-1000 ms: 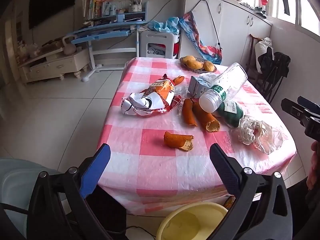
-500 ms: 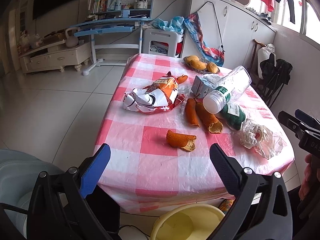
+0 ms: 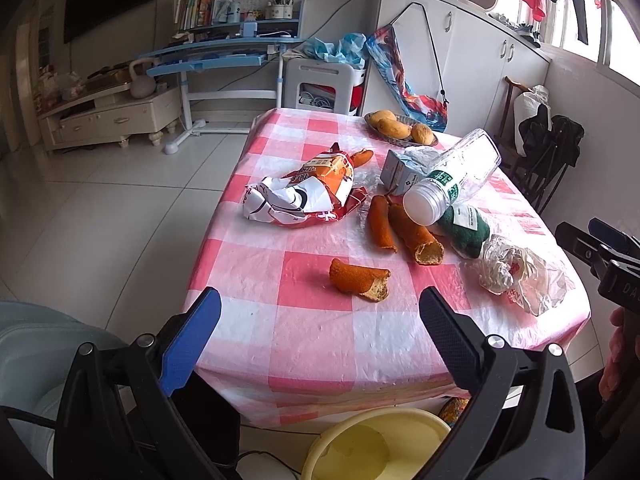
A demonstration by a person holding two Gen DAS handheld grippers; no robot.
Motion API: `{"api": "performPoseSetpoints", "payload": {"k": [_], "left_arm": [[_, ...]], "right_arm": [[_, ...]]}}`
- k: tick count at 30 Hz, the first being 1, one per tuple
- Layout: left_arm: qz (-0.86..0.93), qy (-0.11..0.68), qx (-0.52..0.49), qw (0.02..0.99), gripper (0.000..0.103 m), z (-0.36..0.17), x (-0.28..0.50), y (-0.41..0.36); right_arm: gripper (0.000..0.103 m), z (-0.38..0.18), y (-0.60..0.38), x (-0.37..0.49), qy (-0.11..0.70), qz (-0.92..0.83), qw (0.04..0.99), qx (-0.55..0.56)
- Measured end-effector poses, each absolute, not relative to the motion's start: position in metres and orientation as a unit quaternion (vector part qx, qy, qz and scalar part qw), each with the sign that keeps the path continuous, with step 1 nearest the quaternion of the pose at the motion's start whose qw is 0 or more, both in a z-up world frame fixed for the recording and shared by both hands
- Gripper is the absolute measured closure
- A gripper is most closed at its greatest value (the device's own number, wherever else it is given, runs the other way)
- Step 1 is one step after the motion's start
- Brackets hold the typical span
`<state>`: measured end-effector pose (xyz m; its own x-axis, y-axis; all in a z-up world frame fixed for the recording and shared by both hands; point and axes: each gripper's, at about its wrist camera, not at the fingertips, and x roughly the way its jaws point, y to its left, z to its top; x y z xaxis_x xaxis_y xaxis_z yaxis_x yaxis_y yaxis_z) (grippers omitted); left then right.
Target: Collect trash
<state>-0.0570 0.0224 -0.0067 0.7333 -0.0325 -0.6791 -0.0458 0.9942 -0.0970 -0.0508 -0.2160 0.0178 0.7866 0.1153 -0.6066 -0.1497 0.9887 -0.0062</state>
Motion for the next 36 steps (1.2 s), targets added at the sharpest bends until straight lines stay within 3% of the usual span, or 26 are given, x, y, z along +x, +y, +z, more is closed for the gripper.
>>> {"api": "performPoseSetpoints", "payload": {"k": [36], "left_arm": [[0.004,0.364,-0.055,0.93,0.007,-0.0074,-0.0572,0.0222]], "right_arm": [[0.006,0.008,-0.2144,-0.055,0.321,0.074,0.944,-0.03]]}}
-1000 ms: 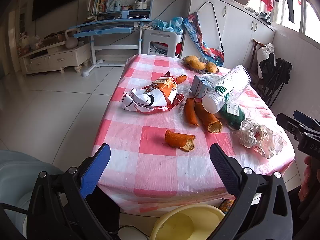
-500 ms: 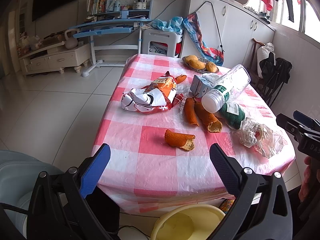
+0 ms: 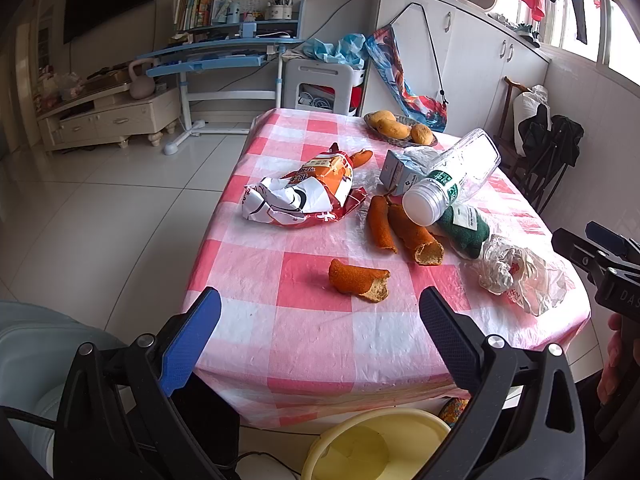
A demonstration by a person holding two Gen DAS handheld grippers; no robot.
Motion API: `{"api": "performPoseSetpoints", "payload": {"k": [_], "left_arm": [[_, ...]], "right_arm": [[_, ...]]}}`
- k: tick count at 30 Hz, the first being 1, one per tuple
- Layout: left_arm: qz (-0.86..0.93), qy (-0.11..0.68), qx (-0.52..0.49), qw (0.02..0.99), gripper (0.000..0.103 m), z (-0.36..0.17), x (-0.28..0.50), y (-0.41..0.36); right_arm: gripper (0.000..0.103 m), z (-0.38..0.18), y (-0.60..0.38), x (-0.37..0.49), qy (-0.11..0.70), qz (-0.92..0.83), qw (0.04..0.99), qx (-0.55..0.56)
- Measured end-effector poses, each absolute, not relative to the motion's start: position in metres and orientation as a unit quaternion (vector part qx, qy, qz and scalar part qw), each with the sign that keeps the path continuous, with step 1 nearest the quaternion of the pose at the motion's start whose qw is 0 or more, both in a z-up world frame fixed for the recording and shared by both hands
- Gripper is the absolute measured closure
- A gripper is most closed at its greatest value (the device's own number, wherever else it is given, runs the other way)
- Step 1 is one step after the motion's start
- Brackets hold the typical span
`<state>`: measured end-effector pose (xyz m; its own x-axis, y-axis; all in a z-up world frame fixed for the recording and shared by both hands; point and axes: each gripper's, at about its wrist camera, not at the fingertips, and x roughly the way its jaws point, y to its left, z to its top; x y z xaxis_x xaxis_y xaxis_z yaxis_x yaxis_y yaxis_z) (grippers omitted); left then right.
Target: Collect trash
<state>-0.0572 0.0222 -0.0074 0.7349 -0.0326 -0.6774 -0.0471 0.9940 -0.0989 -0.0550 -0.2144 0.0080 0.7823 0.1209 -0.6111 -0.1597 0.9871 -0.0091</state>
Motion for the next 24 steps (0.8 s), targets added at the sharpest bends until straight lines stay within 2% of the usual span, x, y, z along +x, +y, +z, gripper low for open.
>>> {"api": "performPoseSetpoints", "payload": {"k": [24], "left_arm": [[-0.003,0.361,-0.071,0.93,0.007,-0.0045,-0.0533,0.0289]], "right_arm": [[0.006,0.0079,-0.2141,-0.0557,0.326,0.077,0.942,-0.029]]}}
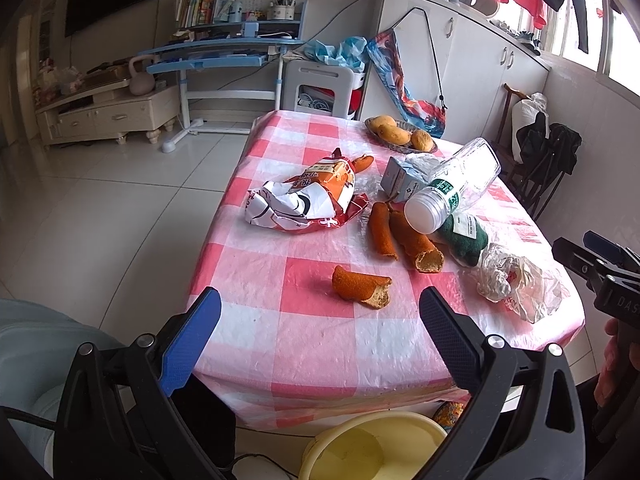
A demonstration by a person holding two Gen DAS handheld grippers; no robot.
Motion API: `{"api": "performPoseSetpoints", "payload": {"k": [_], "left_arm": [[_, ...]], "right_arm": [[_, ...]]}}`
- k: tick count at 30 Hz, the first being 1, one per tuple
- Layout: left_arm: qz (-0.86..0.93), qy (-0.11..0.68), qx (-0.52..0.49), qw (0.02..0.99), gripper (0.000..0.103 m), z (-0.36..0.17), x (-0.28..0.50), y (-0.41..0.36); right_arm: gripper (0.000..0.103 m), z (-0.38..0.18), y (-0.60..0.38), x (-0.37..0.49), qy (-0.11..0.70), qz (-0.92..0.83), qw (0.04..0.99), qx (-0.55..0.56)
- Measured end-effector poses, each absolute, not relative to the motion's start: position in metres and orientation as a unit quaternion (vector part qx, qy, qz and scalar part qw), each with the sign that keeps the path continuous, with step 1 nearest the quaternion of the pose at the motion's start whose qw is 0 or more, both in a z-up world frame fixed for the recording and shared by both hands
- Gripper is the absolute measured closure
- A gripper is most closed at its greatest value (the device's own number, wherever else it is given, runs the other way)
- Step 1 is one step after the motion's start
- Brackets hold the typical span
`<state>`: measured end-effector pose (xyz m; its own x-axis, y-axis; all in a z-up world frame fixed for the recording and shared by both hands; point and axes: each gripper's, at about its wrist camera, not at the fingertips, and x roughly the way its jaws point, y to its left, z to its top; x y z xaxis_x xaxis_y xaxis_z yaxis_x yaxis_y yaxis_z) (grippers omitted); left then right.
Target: Collect trash
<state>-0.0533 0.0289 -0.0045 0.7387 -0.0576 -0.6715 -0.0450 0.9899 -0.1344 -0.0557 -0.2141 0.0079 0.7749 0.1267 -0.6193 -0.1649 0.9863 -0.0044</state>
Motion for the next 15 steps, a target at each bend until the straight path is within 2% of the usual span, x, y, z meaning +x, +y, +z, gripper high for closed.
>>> {"api": "performPoseSetpoints", "payload": {"k": [15], "left_arm": [[0.022,0.368,-0.06,0.928,0.007,0.003,-0.011,0.057]], "right_arm": [[0.007,0.005,-0.224,-0.023,0.38,0.127,0.914,-0.065]]}}
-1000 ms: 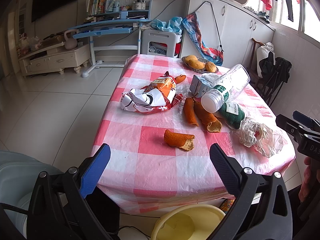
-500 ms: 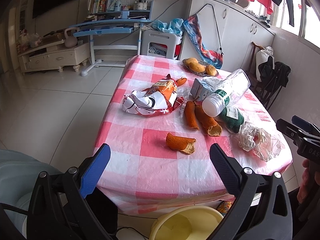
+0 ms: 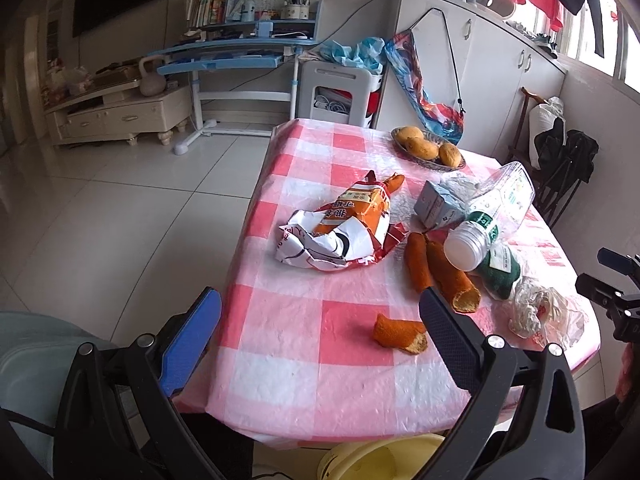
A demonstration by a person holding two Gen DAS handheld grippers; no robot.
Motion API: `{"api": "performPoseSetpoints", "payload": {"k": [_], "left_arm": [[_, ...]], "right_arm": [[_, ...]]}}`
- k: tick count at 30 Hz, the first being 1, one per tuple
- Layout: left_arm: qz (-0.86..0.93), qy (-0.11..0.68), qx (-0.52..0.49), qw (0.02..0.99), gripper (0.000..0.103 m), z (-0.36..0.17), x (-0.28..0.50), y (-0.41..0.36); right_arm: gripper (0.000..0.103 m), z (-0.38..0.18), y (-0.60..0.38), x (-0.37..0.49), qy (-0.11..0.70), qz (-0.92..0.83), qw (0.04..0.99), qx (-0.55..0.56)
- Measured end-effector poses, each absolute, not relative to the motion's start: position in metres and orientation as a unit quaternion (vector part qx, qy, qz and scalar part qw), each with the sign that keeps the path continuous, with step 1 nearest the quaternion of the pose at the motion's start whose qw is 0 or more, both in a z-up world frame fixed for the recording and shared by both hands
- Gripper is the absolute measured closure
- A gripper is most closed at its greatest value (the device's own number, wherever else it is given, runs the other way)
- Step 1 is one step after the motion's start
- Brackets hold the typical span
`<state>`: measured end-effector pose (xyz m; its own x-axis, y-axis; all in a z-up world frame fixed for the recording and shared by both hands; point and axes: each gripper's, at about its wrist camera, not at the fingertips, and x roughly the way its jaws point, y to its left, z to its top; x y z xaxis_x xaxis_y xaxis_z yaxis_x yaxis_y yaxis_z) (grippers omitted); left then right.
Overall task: Collect trash
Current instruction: 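Grasp the orange-and-white snack bag with the left gripper while the right gripper grasps an orange peel, then carry the snack bag and peel to the yellow bucket and release both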
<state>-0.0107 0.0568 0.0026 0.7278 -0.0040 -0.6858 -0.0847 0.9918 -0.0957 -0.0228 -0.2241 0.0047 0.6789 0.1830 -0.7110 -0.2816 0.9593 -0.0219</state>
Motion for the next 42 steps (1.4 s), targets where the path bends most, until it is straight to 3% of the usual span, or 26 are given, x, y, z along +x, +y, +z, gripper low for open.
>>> {"api": "performPoseSetpoints", "payload": {"k": [11,13,19,30,31,34,36,39,42], "left_arm": [[0.006,0.406,0.005,0.914,0.007,-0.014,0.072,0.05],[0.0,0.415,0.013,0.91,0.007,-0.02,0.087,0.046],[-0.027,0.418,0.003,0.908,0.007,-0.018,0.115,0.051],[-0.048,0.44,0.045,0.896,0.008,-0.031,0.124,0.035],[-0.049,0.443,0.053,0.894,0.01,-0.034,0.125,0.032],[-0.057,0.458,0.066,0.885,0.031,-0.041,0.126,0.024],[-0.071,0.465,0.063,0.88,0.052,-0.043,0.125,0.022],[-0.079,0.462,0.047,0.882,0.064,-0.041,0.122,0.026],[-0.078,0.459,0.021,0.885,0.07,-0.038,0.117,0.033]], "right_arm": [[0.012,-0.001,-0.18,-0.039,0.382,0.262,0.885,-0.035],[0.025,-0.005,-0.158,-0.041,0.382,0.292,0.876,-0.04],[0.042,-0.024,-0.104,-0.039,0.381,0.341,0.855,-0.085],[0.067,-0.059,-0.068,-0.014,0.397,0.348,0.843,-0.102],[0.071,-0.059,-0.068,-0.014,0.396,0.346,0.844,-0.106],[0.081,-0.059,-0.072,-0.012,0.397,0.339,0.846,-0.105],[0.083,-0.06,-0.071,-0.01,0.398,0.336,0.847,-0.104],[0.084,-0.058,-0.074,-0.013,0.397,0.337,0.847,-0.109],[0.085,-0.055,-0.076,-0.019,0.393,0.337,0.849,-0.111]]}}
